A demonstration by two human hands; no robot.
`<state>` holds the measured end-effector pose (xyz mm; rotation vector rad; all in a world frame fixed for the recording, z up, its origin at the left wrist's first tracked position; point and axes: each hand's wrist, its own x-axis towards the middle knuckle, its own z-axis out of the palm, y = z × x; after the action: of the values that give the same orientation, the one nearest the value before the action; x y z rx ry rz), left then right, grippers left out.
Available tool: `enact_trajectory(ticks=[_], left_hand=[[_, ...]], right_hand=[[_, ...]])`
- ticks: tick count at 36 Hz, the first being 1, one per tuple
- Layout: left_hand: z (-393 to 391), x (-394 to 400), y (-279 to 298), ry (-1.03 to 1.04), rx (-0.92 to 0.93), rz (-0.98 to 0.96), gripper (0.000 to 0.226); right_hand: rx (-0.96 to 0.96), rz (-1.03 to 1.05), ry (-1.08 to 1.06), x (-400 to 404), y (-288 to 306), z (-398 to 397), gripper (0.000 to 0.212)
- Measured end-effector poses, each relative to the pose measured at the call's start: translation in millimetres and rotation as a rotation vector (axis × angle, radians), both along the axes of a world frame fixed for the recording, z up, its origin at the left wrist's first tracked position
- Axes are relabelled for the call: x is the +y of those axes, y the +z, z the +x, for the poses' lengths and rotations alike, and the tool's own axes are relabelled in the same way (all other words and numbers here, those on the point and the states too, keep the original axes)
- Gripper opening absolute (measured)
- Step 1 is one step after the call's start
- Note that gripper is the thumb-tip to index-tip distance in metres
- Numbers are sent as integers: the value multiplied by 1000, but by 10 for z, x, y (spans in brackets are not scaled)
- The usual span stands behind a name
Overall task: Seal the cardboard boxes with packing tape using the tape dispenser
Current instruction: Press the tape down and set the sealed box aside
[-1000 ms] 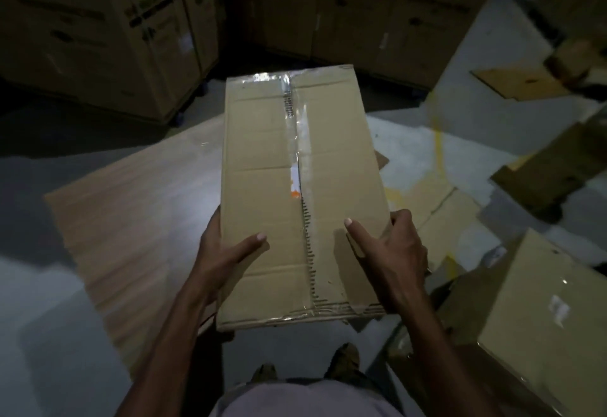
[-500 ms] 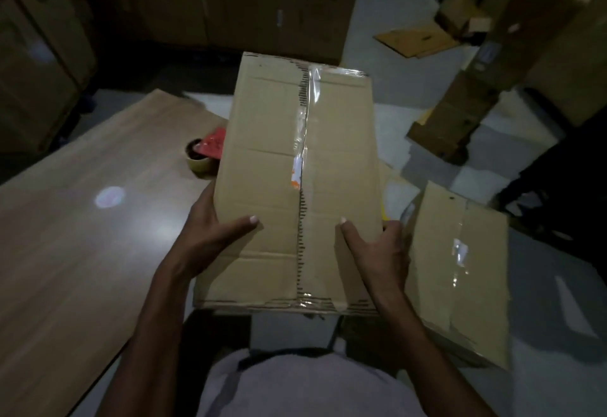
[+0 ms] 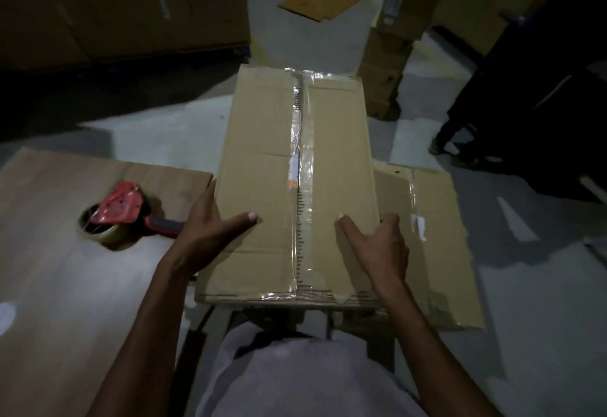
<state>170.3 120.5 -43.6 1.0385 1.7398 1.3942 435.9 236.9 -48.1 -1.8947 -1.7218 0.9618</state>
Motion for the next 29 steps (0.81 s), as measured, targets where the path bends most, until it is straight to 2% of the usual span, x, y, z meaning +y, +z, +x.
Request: enact_trajectory(ticks=[3,15,18,20,25,29], left_hand=[[-80,343,41,-91,-10,8,63],[492,1374,92,-316,-89,30,64],[766,1522,30,-354,-98,18,72],[971,1577,-20,-364,-122,7,81],[1604,1546,-187,-315,-186,16,68],[2025,1501,-397,-287,-209,7,72]], right_hand=[[-1,43,-85,105,76,22,80],[-70,128,-339,433,286,669,82],[-87,108,-359,490,310,991,82],[-100,105,-364,523,310,1225,80],[-172,79,-348,618,218,1797,90],[-197,13,-306,693,52,2159,96]])
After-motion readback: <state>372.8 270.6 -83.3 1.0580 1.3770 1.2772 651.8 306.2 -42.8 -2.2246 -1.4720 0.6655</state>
